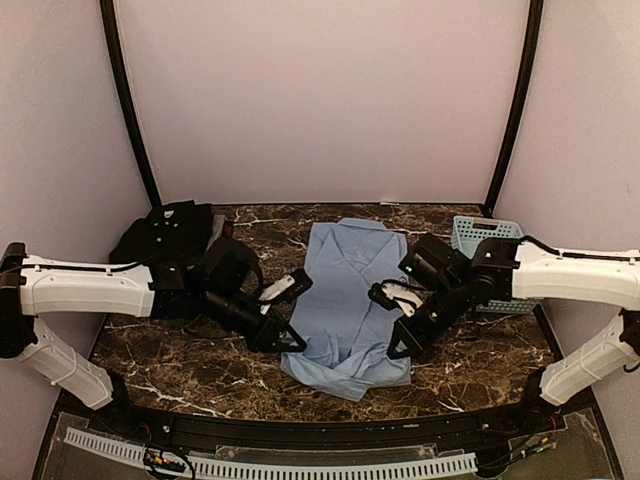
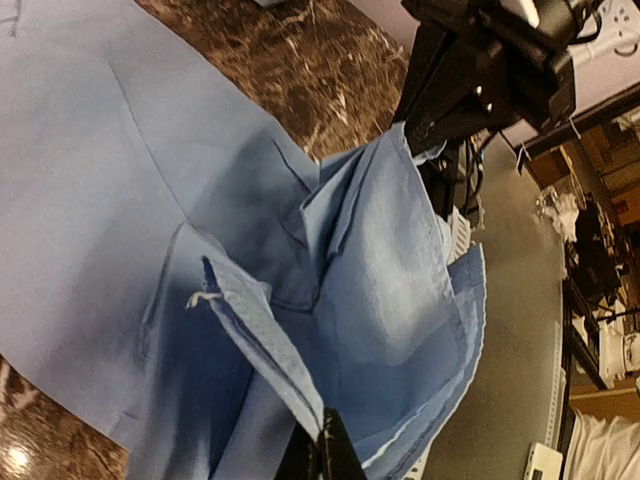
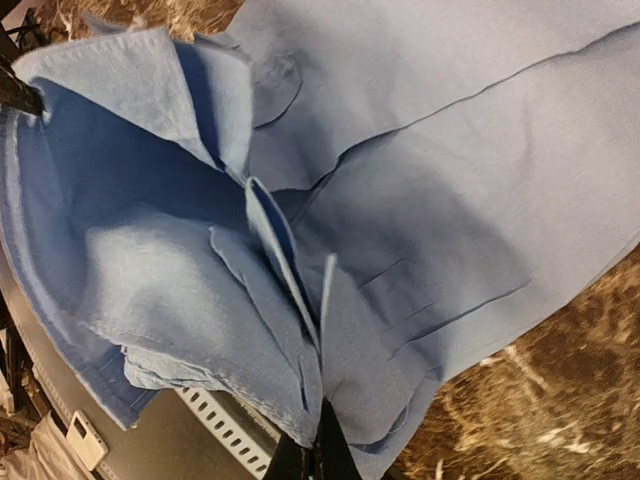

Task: Fold and stack the long sleeve shirts
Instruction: Pick up the rectangle-folded shirt from the center of the board, then fold the rectangle-folded shirt at the center of the board.

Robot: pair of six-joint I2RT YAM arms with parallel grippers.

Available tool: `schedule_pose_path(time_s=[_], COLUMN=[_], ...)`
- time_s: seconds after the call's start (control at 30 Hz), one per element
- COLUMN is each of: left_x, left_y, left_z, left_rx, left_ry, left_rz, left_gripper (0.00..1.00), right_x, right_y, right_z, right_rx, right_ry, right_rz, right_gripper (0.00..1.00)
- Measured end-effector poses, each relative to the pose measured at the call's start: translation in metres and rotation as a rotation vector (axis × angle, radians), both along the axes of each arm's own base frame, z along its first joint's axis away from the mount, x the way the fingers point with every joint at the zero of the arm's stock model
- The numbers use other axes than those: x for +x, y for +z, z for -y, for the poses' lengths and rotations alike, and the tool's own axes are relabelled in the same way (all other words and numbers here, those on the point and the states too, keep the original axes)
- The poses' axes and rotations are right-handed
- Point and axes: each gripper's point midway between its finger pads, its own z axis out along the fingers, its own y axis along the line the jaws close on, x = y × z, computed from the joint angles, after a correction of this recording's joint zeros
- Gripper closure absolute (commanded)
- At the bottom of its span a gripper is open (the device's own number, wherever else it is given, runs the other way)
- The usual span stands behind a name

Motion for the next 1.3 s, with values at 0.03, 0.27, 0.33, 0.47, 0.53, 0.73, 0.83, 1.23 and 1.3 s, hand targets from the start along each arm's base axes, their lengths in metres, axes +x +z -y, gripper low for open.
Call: schedule_pose_path(time_s=[0.03, 0.27, 0.33, 0.47, 0.53, 0.73, 0.83, 1.23, 1.3], left_x=[0.016, 0.111, 0.133, 0.166, 0.180, 0.215, 0.222, 0.280, 0.281], left_y=[0.007, -0.003, -0.018, -0.043, -0.051, -0.065, -0.078, -0.063, -0.047], left_z=[0.000, 0.002, 0.005, 0.008, 0.006, 0.002, 0.000, -0.022, -0.030], left_rx=[-0.021, -0.069, -0.053, -0.026, -0.018, 0.008, 0.044, 0.152, 0.136], left_ry=[0.032, 0.172, 0.192, 0.225, 0.245, 0.298, 0.326, 0.550, 0.587], left_rz=[0.000, -0.079, -0.121, -0.169, -0.184, -0.196, -0.196, 0.046, 0.099], left_gripper=[1.00, 1.00, 1.00, 1.00, 1.00, 0.94, 0.75, 0.39, 0.36], right_x=[0.014, 0.095, 0.114, 0.145, 0.155, 0.178, 0.192, 0.220, 0.212], right_y=[0.002, -0.006, -0.012, -0.027, -0.035, -0.066, -0.076, -0.024, -0.013], right_z=[-0.001, 0.008, 0.015, 0.030, 0.036, 0.046, 0.049, 0.068, 0.064], right_rx=[-0.009, -0.092, -0.113, -0.150, -0.166, -0.210, -0.233, -0.183, -0.135], right_ry=[-0.014, -0.061, -0.081, -0.123, -0.140, -0.178, -0.216, -0.374, -0.367], right_rz=[0.010, 0.050, 0.051, 0.039, 0.023, -0.009, 0.004, 0.231, 0.255], right_gripper=[1.00, 1.00, 1.00, 1.00, 0.94, 0.78, 0.68, 0.55, 0.56])
